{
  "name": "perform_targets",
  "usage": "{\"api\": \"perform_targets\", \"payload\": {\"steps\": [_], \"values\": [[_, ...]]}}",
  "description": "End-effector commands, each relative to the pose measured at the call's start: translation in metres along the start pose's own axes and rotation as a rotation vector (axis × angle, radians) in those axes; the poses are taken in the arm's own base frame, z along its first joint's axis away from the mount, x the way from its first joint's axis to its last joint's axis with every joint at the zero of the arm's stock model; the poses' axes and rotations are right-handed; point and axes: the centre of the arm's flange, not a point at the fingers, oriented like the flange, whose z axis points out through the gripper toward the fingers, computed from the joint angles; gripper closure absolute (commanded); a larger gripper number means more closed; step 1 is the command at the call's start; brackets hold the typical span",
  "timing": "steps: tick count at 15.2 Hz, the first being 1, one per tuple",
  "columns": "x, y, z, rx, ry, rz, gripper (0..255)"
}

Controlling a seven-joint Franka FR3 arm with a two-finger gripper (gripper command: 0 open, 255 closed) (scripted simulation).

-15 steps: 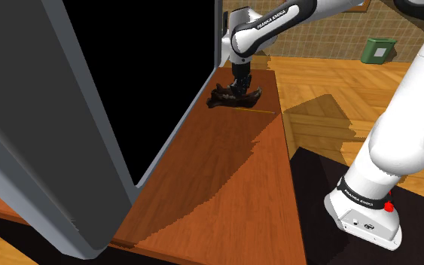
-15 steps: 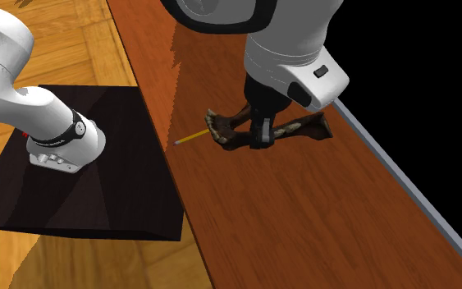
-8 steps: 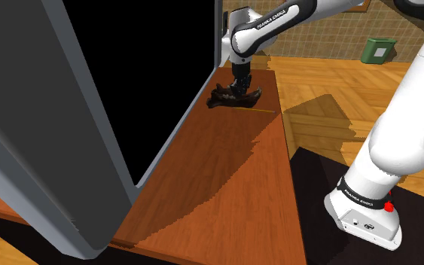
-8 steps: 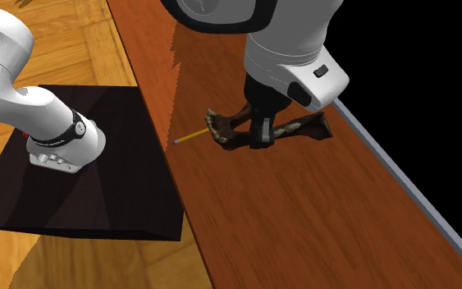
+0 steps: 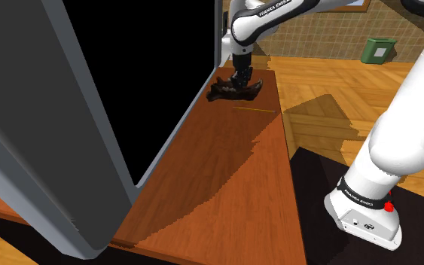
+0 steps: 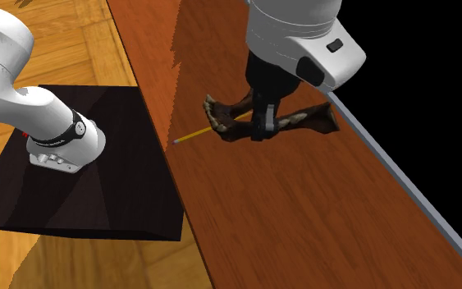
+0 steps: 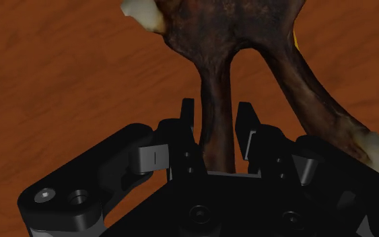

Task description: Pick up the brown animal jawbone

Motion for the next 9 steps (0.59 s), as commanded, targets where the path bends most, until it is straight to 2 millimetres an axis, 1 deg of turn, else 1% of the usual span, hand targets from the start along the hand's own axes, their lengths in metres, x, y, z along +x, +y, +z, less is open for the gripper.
{"api": "perform_targets", "payload": {"steps": [1,7,9], "values": [[-0.001,0.001,-0.01,0.0,0.0,0.0,255],[-0.003,0.004,-0.041,0.0,0.0,0.0,255],[-0.004,0.004,-0.042,0.0,0.0,0.0,255]]}}
